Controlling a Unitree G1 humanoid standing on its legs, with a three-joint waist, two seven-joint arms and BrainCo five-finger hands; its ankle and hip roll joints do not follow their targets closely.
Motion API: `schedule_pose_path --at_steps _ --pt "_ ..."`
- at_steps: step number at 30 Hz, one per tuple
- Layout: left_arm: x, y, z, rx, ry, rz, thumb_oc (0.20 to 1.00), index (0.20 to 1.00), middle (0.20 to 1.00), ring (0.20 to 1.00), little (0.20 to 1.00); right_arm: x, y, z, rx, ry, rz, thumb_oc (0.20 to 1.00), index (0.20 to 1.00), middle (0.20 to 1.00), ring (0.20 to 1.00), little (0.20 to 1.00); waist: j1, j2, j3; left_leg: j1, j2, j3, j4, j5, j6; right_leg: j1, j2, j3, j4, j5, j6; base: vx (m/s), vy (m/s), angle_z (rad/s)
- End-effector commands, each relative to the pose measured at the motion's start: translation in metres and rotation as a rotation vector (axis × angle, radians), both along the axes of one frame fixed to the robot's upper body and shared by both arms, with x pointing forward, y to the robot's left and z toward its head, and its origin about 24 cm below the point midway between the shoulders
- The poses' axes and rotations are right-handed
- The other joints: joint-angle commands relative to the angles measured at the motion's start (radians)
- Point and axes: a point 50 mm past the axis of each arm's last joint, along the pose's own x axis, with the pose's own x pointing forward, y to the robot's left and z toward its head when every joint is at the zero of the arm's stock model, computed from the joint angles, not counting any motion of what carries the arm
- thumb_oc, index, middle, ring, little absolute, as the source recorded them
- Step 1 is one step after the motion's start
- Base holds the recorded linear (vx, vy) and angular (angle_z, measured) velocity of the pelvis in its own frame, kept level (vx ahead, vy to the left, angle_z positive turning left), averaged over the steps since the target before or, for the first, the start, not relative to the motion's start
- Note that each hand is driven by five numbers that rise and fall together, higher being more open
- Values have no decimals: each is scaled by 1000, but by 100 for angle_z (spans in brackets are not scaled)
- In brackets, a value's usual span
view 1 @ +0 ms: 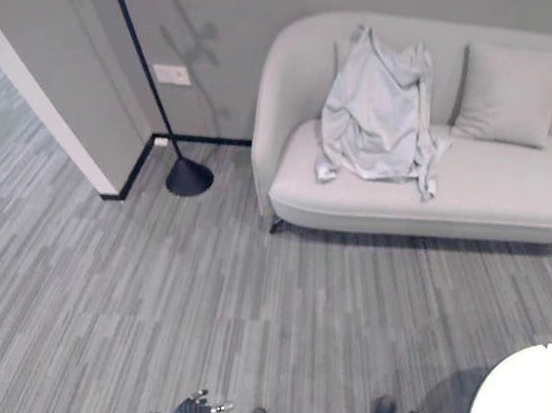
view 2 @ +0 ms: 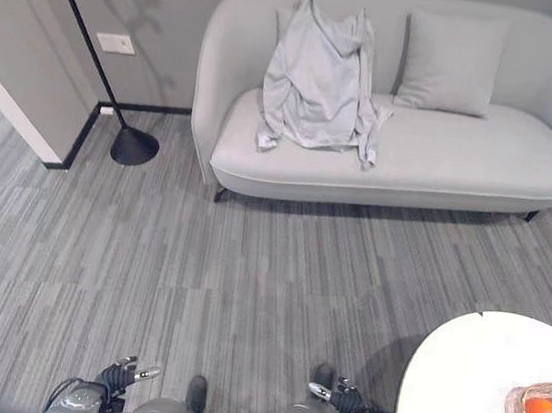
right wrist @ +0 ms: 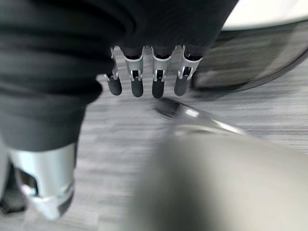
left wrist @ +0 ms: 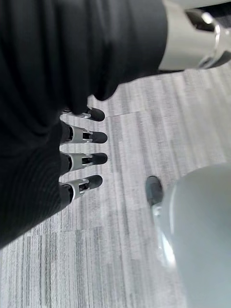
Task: Hang the clothes on the sofa on the clothes rack.
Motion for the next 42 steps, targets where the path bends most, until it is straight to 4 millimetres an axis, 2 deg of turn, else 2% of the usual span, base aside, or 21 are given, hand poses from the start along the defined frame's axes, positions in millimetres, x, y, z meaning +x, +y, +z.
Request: schedule_pose_path --at_steps 1,2,3,4,5,7,9,11,12,13,14,17,18,21,26,30,33,34,36,38,42 --pt "19 12 10 37 -75 -10 1000 1000 1000 1000 1000 2 -6 1 -33 16 51 1000 1000 1000 1000 1000 -34 -14 19 242 144 -64 -25 -36 -78 -91 99 53 87 93 -48 360 -511 8" --pt "21 11 10 16 -92 26 1000 1000 1000 1000 1000 2 -9 2 -40 15 34 1000 1000 1000 1000 1000 -31 1 26 214 170 -67 6 47 -78 -90 119 50 122 71 -68 213 -335 30" --pt "21 11 10 17 -92 26 1000 1000 1000 1000 1000 2 -9 2 -40 14 34 1000 1000 1000 1000 1000 -33 -1 25 211 168 -69 6 48 -77 -92 116 49 122 71 -67 161 -307 38" --pt "22 10 11 3 -103 53 1000 1000 1000 1000 1000 1 -11 2 -40 4 9 1000 1000 1000 1000 1000 -34 10 28 178 195 -77 51 130 -76 -88 140 44 134 48 -90 284 -487 24" --pt "25 7 12 -21 -125 82 1000 1000 1000 1000 1000 0 -17 4 -48 -9 -46 1000 1000 1000 1000 1000 -37 7 29 102 212 -45 160 223 -51 -55 166 20 126 8 -131 395 -656 25" --pt "27 5 12 -38 -138 106 1000 1000 1000 1000 1000 -1 -25 5 -66 -12 -79 1000 1000 1000 1000 1000 -36 -6 41 49 217 17 252 261 -32 3 198 3 93 -16 -166 331 -482 18" --pt "28 5 13 -46 -150 117 1000 1000 1000 1000 1000 -2 -28 6 -72 -12 -84 1000 1000 1000 1000 1000 -29 -14 47 38 195 26 281 227 -20 24 207 6 78 -24 -175 216 -231 -6" --pt "28 1 12 -55 -154 112 1000 1000 1000 1000 1000 -1 -37 10 -84 -29 -106 1000 1000 1000 1000 1000 -20 -38 55 -60 92 -9 301 134 1 94 216 10 28 -41 -182 444 -343 5" --pt "28 -1 12 -61 -154 107 1000 1000 1000 1000 1000 0 -39 11 -85 -37 -118 1000 1000 1000 1000 1000 -15 -43 59 -97 67 12 271 99 3 119 218 6 20 -55 -184 341 -222 26" --pt "28 -1 12 -61 -154 107 1000 1000 1000 1000 1000 0 -39 11 -85 -37 -118 1000 1000 1000 1000 1000 -16 -44 57 -99 65 12 269 101 3 117 216 5 20 -55 -183 299 -122 31" --pt "28 -1 12 -66 -154 108 1000 1000 1000 1000 1000 6 -41 13 -86 -61 -124 1000 1000 1000 1000 1000 -4 -45 62 -145 22 28 199 71 2 144 225 10 18 -76 -187 390 -102 13" --pt "23 -3 9 -71 -134 92 1000 1000 1000 1000 1000 12 -33 13 -87 -86 -82 1000 1000 1000 1000 1000 53 -9 62 -327 -93 -32 -25 200 -32 259 306 24 1 -135 -202 617 -36 4" --pt "16 -1 7 -70 -111 115 1000 1000 1000 1000 1000 14 -30 13 -82 -78 -49 1000 1000 1000 1000 1000 63 -4 51 -336 -94 -33 -25 185 -32 290 321 58 1 -156 -199 666 123 -28" --pt "11 1 6 -67 -98 115 1000 1000 1000 1000 1000 9 -23 9 -72 -56 -24 1000 1000 1000 1000 1000 71 2 38 -304 -85 -42 -25 253 -34 316 322 86 1 -181 -198 382 183 -123" --pt "5 8 5 -45 -80 108 1000 1000 1000 1000 1000 3 -10 4 -38 -23 16 1000 1000 1000 1000 1000 80 -36 1 -236 -103 -4 -25 206 11 330 260 122 30 -172 -160 258 194 -42" --pt "8 11 7 -35 -91 102 1000 1000 1000 1000 1000 5 -6 3 -25 -30 25 1000 1000 1000 1000 1000 75 -46 -3 -207 -119 12 -25 172 39 298 228 126 102 -158 -138 171 218 -8" --pt "14 13 10 -22 -108 90 1000 1000 1000 1000 1000 10 0 4 -8 -47 32 1000 1000 1000 1000 1000 63 -48 9 -168 -155 9 -25 137 75 225 194 132 274 -65 -115 89 203 12" --pt "14 13 10 -22 -108 90 1000 1000 1000 1000 1000 10 0 4 -8 -47 32 1000 1000 1000 1000 1000 64 -49 9 -168 -155 10 -25 136 76 225 194 132 275 -66 -115 115 256 10" --pt "15 15 11 -18 -109 84 1000 1000 1000 1000 1000 10 0 4 -5 -43 31 1000 1000 1000 1000 1000 53 -40 24 -124 -177 -11 -25 115 102 176 178 137 424 28 -119 122 201 2" --pt "12 16 10 -12 -99 78 1000 1000 1000 1000 1000 7 0 3 -5 -39 28 1000 1000 1000 1000 1000 45 -32 36 -95 -183 -20 -25 102 118 147 168 138 519 80 -125 120 142 33" --pt "10 17 9 -3 -84 51 1000 1000 1000 1000 1000 3 2 1 5 -27 23 1000 1000 1000 1000 1000 39 -12 45 -50 -174 -37 -25 78 128 94 159 131 602 67 -135 117 75 19"
